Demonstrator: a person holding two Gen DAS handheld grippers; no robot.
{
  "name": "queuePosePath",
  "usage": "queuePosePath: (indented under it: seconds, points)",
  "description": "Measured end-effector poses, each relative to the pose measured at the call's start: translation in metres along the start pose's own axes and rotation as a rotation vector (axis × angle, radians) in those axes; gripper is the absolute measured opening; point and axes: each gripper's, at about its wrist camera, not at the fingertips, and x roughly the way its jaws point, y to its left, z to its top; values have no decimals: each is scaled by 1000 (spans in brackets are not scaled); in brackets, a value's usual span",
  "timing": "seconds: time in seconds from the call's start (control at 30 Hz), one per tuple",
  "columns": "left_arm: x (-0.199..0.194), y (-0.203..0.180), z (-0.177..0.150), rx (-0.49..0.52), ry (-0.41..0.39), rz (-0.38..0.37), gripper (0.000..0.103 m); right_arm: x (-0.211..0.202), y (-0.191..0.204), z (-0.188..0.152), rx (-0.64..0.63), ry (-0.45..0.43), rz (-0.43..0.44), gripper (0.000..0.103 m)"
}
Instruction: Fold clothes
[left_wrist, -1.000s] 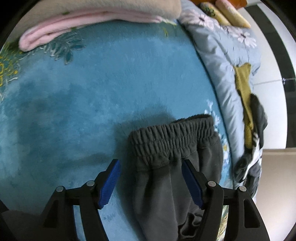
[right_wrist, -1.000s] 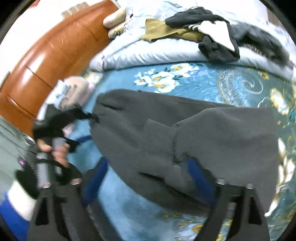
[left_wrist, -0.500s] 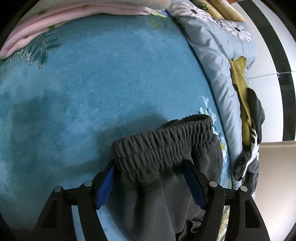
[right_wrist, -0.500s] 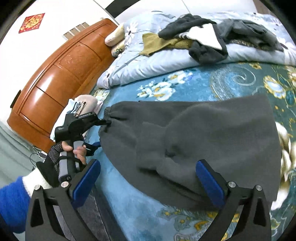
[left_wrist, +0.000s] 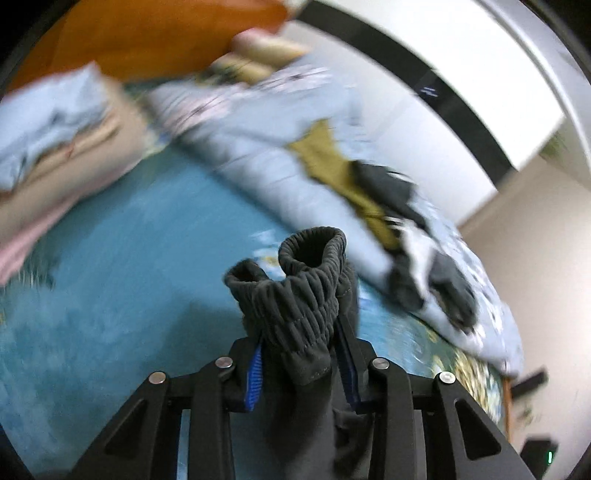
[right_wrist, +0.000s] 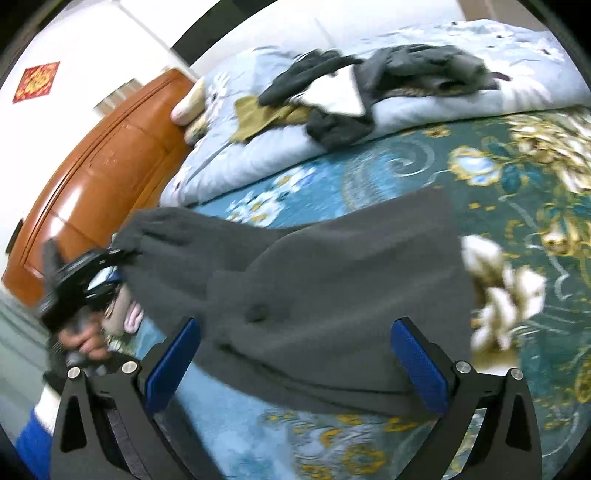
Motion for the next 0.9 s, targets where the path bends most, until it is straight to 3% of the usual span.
queuePosePath:
  seconds: [0.13, 0.23, 0.33, 0.5, 0.67, 0.7, 0.73, 0.83, 0.9]
  points:
    - [-8, -86, -2, 227, 23, -74, 35, -14, -22, 11, 41, -40, -46, 103]
    - [0, -142, -25, 344, 93, -156, 35, -28, -36, 22, 69, -77, -74, 103]
    - [24, -181, -59, 452, 189, -192, 34, -51, -58, 33, 128, -143, -120, 103]
    - [62, -230, -131, 649, 349, -156, 34, -72, -90, 34, 222, -179, -176, 103]
    - [89, -250, -198, 909, 429, -33, 34, -76, -101, 31, 232, -157, -220, 103]
    - [88, -250, -203, 926, 432, -28, 34, -76, -103, 31, 234, -155, -224, 103]
    - [86, -249, -205, 934, 431, -29, 41, -76, -104, 31, 235, -155, -228, 103]
    - [81, -248, -198, 846, 477, -142, 71, -74, -107, 33, 244, -153, -234, 103]
    - [79, -247, -192, 773, 503, -207, 73, -72, -108, 35, 248, -150, -231, 103]
